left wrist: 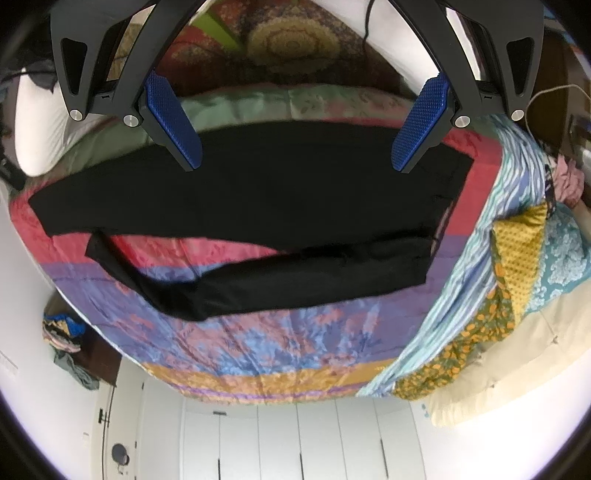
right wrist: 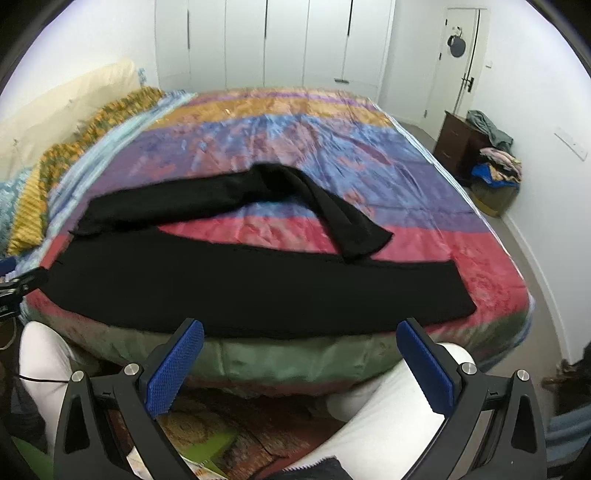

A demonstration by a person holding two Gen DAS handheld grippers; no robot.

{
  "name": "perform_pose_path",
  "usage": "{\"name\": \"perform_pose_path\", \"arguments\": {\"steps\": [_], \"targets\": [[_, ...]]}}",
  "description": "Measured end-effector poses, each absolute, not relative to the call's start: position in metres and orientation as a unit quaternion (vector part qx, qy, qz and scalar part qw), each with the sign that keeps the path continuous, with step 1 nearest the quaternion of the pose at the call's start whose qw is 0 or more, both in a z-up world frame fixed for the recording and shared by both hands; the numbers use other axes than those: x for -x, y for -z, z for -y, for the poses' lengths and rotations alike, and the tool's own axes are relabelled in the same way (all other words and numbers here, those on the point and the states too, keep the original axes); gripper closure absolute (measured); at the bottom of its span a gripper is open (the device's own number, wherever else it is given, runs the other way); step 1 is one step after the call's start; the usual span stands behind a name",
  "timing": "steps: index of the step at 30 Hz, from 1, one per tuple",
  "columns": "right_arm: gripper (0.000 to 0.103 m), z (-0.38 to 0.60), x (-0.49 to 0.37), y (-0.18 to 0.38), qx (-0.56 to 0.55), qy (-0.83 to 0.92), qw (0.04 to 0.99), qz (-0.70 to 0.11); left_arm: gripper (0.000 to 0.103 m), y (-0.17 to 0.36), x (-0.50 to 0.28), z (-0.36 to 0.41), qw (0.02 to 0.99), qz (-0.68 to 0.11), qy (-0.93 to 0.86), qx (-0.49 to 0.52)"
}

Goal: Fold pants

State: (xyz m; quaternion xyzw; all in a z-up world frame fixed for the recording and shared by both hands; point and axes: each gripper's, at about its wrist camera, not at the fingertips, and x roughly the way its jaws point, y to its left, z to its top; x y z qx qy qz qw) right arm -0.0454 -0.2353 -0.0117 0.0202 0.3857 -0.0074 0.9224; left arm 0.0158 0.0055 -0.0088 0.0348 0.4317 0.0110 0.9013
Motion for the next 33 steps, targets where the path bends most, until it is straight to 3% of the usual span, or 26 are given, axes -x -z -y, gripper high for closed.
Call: {"name": "perform_pose_path", "arguments": {"steps": [4,7,9,16,17,21,22,26,31,32,33], "targets": [[0.000,0.255,0.023,0.017,-0.016,-0.028,0.950,-0.310,0.001,0.012,-0.022,0.002,0.900,-0.434,0.001,-0.037],[0.005,0.282,-0.056,0.075,0.010,-0.020,0.920,-0.392,0.001,0.015,-0.021,0.006,0.896,-0.442,0.007,-0.046],[0.025,0.291,-0.094,0.103,0.030,-0.013,0.905,-0.425,0.001,0.016,-0.019,0.005,0.895,-0.444,0.001,-0.049],[0.028,0.298,-0.183,0.177,0.122,0.013,0.878,-0.462,0.001,0.030,-0.032,-0.016,0.878,-0.479,-0.025,-0.011],[0.036,0.300,-0.189,0.188,0.136,0.018,0.874,-0.467,0.001,0.033,-0.033,-0.016,0.875,-0.483,-0.025,-0.009],[0.087,0.322,-0.194,0.189,0.157,0.027,0.867,-0.473,0.001,0.045,-0.042,-0.013,0.865,-0.501,-0.023,-0.014],[0.092,0.329,-0.191,0.172,0.158,0.026,0.874,-0.459,0.001,0.049,-0.046,-0.012,0.862,-0.506,-0.021,-0.015],[0.094,0.365,-0.198,0.094,0.146,0.030,0.898,-0.415,0.001,0.059,-0.058,-0.005,0.853,-0.521,-0.011,-0.019],[0.094,0.444,-0.310,0.008,0.145,0.091,0.906,-0.386,0.001,0.060,-0.067,0.019,0.851,-0.524,0.012,-0.042],[0.093,0.455,-0.330,0.005,0.139,0.098,0.904,-0.392,0.001,0.057,-0.067,0.024,0.853,-0.520,0.016,-0.049],[0.084,0.474,-0.363,0.005,0.120,0.107,0.894,-0.417,0.001,0.055,-0.067,0.029,0.854,-0.516,0.020,-0.056]]}}
